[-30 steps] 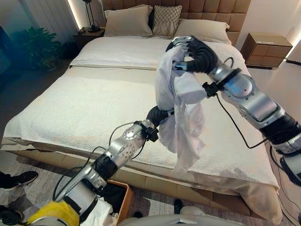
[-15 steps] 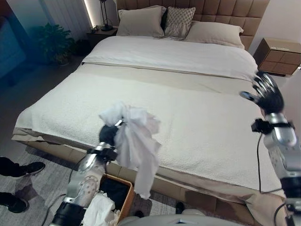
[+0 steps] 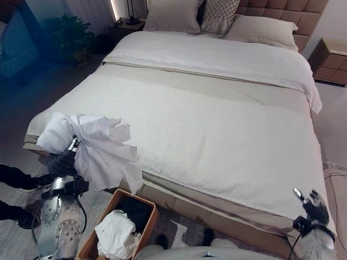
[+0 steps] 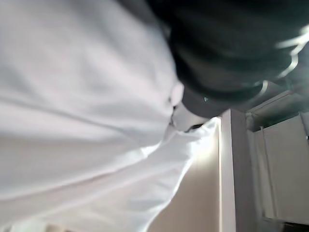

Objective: Pick up clothes into the bucket

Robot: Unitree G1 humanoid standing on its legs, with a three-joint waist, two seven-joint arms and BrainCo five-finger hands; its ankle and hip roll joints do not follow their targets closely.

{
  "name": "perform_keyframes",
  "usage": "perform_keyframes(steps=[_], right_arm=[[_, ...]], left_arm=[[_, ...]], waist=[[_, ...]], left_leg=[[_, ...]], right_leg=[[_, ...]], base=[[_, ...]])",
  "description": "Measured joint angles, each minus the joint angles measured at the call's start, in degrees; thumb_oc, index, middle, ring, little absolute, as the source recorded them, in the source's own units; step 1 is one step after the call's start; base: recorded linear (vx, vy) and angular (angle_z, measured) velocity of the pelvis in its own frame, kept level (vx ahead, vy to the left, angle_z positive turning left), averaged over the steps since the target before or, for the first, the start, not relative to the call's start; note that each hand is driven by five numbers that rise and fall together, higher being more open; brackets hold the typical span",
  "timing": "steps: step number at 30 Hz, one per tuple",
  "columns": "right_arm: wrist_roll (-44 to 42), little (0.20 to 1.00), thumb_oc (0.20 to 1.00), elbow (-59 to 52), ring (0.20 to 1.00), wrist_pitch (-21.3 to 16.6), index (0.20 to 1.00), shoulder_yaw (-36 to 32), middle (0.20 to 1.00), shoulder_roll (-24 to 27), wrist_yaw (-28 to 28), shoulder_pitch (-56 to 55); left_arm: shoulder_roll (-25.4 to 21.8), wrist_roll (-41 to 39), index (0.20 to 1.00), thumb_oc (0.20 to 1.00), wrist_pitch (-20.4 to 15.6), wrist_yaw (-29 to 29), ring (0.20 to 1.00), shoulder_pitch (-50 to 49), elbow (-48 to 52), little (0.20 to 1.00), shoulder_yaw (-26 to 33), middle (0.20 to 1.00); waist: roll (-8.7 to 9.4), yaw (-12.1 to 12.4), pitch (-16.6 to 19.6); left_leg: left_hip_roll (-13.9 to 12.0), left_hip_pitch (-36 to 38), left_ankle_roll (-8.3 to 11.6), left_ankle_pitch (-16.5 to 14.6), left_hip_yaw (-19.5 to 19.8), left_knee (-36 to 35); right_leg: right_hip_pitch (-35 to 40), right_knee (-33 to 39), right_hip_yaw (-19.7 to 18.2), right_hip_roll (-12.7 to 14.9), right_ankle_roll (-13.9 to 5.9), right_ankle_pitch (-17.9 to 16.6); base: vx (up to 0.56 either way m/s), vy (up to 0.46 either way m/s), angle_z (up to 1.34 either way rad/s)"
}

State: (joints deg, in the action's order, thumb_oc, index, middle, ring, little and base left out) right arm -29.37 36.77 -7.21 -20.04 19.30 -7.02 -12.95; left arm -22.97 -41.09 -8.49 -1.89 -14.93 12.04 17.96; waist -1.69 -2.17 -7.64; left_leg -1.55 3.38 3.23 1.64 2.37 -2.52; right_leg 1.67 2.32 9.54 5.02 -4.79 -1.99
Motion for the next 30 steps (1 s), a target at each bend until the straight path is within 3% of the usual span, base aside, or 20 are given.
perform_keyframes(steps=[5,8,11,15,18,22,25,27,30], right_arm=[[6.2,1.000,1.000,8.0,1.000,0.6,1.000,0.8,1.000,0.4,-0.3,-0.8],[7.0,1.000,1.000,13.3,1.000,0.8,1.000,0.9,1.000,0.9,-1.1,0.7],[7.7,1.000,1.000,14.3,1.000,0.9,1.000,2.0,1.000,1.5,-1.1,1.3],[9.7,1.000,1.000,14.5,1.000,0.9,1.000,3.4,1.000,1.6,-1.0,1.4],[10.9,1.000,1.000,14.6,1.000,0.9,1.000,5.6,1.000,1.6,-1.0,1.7],[12.5,1.000,1.000,14.4,1.000,0.9,1.000,8.7,1.000,1.5,-1.0,2.7],[13.2,1.000,1.000,12.8,1.000,0.8,1.000,12.0,1.000,1.2,-0.8,5.0],[13.4,1.000,1.000,12.8,1.000,0.6,1.000,12.1,1.000,0.8,-0.8,5.6],[13.5,1.000,1.000,11.6,1.000,0.0,1.000,14.6,1.000,0.7,-0.5,6.8]], left_arm=[[-3.4,11.4,0.200,0.200,-2.0,2.3,0.200,-4.2,0.3,0.200,3.6,0.200],[-4.7,14.7,0.200,0.200,-2.2,3.1,0.200,-6.0,0.2,0.200,3.6,0.200],[-5.7,18.6,0.200,0.200,-2.1,3.2,0.200,-7.3,-1.8,0.200,3.5,0.200],[-7.4,30.4,0.200,0.200,-2.1,6.5,0.200,-7.0,-11.2,0.200,3.3,0.200],[-7.5,35.1,0.200,0.200,-1.0,9.1,0.200,-4.9,-20.6,0.200,0.9,0.200],[-7.5,38.5,0.200,0.200,-0.5,11.5,0.200,-1.2,-31.8,0.200,-3.8,0.200],[-7.7,41.9,0.200,0.200,0.5,13.8,0.200,4.2,-40.3,0.200,-7.1,0.200],[-7.7,42.6,0.200,0.200,1.0,14.3,0.200,5.1,-41.1,0.200,-7.8,0.200],[-8.7,42.8,0.200,0.200,0.6,17.2,0.200,9.0,-43.4,0.200,-8.1,0.200]], waist=[[-0.09,0.6,-0.7],[0.22,2.1,-1.4],[0.36,1.9,-1.9],[0.40,2.8,-2.5],[0.64,2.9,-2.7],[1.89,2.8,-5.2],[3.13,2.5,-9.7],[3.57,1.7,-10.4],[4.49,1.5,-14.7]], left_leg=[[0.0,-1.5,0.27,-0.3,1.1,0.2],[0.1,-2.4,0.24,-0.2,1.7,0.7],[0.3,-3.1,0.19,-0.1,2.6,1.2],[0.4,-3.1,0.20,-0.1,2.8,1.4],[0.5,-4.4,0.38,-0.3,2.9,2.2],[1.3,-7.7,0.43,-0.4,3.1,4.6],[2.2,-12.5,-0.19,-1.3,2.6,9.5],[2.5,-13.8,-0.18,-1.6,2.4,10.6],[2.7,-20.6,-0.90,-5.1,1.0,18.6]], right_leg=[[-1.0,-0.5,0.7,0.1,-0.10,0.5],[-1.7,-0.9,1.5,0.2,-0.08,0.6],[-1.7,-1.1,2.3,0.4,-0.17,0.8],[-2.1,-2.4,2.6,0.5,-0.33,1.8],[-4.1,-4.7,2.6,0.9,-0.37,2.8],[-8.5,-9.2,2.4,2.1,-0.32,4.3],[-14.4,-16.2,1.4,3.5,0.16,5.7],[-15.9,-17.2,0.6,3.8,0.11,6.0],[-22.1,-22.5,-1.1,4.1,0.54,7.5]], base=[[-0.02,0.002,0.10],[-0.01,0.008,0.11],[-0.01,0.010,0.17],[-0.03,0.015,0.03],[-0.05,0.022,0.03],[-0.12,0.063,0.03],[-0.09,0.061,-0.06],[-0.12,0.067,-0.10],[-0.10,0.038,-0.21]])
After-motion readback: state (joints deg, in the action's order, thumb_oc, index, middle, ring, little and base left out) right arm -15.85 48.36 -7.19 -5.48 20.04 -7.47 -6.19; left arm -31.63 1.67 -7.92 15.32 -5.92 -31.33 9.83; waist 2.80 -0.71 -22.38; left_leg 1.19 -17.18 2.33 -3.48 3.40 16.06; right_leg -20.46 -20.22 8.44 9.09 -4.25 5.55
